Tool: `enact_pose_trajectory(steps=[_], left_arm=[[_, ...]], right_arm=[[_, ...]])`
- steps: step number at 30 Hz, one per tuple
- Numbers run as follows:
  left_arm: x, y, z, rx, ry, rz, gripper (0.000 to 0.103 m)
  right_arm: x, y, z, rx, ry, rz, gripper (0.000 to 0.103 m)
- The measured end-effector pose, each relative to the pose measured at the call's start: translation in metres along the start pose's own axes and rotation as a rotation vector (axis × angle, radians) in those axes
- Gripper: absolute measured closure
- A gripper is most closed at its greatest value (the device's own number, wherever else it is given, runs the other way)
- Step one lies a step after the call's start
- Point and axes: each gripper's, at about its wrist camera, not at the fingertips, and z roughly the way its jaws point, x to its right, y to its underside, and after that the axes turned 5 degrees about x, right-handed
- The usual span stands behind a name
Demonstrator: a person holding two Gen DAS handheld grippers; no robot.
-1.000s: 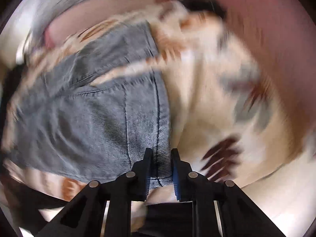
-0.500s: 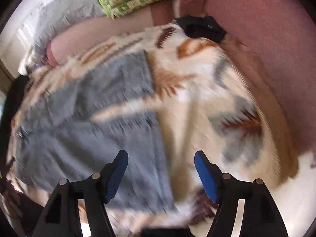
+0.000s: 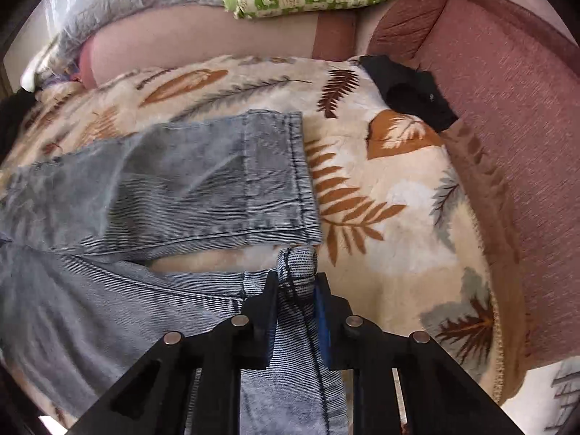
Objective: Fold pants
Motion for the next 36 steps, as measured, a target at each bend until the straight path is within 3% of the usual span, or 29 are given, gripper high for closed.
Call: enact_pose_trajectory(steps=[2,4,7,9,12,14,16,17,18,19,22,24,25,27,32,34,36], left_arm=[[-0.001,-0.001,0.001,-0.002,-0.002,-0.002,0.000],[-0.001,-0.001,0.000,-0.003,-0.003,0.003,0.000],[-0.003,-0.001,-0.005,0.006,0.009,-0.010,0.000],[-0.004,-0.003,-0.016,0.051,0.021,-0.025,0.000],[-0.004,-0.008,-0.031,0.135,0.028,-0.036,0.000],[-0.003,-0.010,-0.028,0.124,0.028,-0.045,0.000],[0.000,-0.006,-0.001,-0.018,0.012,-0.030,0.000],[0.003,-0.006,0.006,-0.048,-0.010,-0.012,0.000],[0.006,-0.008,0.002,-0.029,-0.023,0.008,0.000],[0.010,-0.014,-0.008,-0.006,-0.006,0.025,0.000],[0.013,-0.042,-0.034,0.101,0.061,0.037,0.000],[0.007,-0.080,-0.040,0.139,0.097,0.020,0.000],[-0.001,-0.104,-0.036,0.144,0.149,-0.015,0.000],[-0.016,-0.138,-0.019,0.125,0.197,-0.067,0.000],[-0.041,-0.204,0.066,-0.005,0.189,-0.136,0.001],[-0.044,-0.218,0.095,-0.054,0.218,-0.167,0.006],[-0.044,-0.228,0.119,-0.100,0.228,-0.190,0.020]], right_arm=[[-0.009,0.011,0.025,-0.030,0.074,-0.073,0.073],[0.011,0.019,0.012,-0.007,0.046,0.018,0.071],[0.033,0.017,-0.005,-0.016,-0.012,0.161,0.045],[0.038,0.018,-0.036,0.057,-0.049,0.182,0.045],[0.041,0.029,-0.067,0.128,-0.133,0.214,0.033],[0.038,0.039,-0.051,0.046,-0.205,0.206,0.032],[0.030,0.050,-0.012,-0.159,-0.224,0.170,0.030],[0.035,0.049,-0.011,-0.154,-0.214,0.199,0.029],[0.039,0.042,-0.022,-0.119,-0.202,0.220,0.029],[0.044,0.034,-0.036,-0.080,-0.247,0.243,0.029],[0.059,0.006,-0.059,0.017,-0.316,0.286,0.029],[0.066,-0.018,-0.056,0.046,-0.335,0.288,0.029],[0.068,-0.035,-0.042,0.044,-0.337,0.297,0.029],[0.074,-0.057,-0.024,0.030,-0.355,0.339,0.029],[0.076,-0.095,0.015,-0.008,-0.412,0.396,0.029],[0.075,-0.109,0.042,-0.031,-0.408,0.404,0.029],[0.076,-0.118,0.061,-0.053,-0.412,0.425,0.029]])
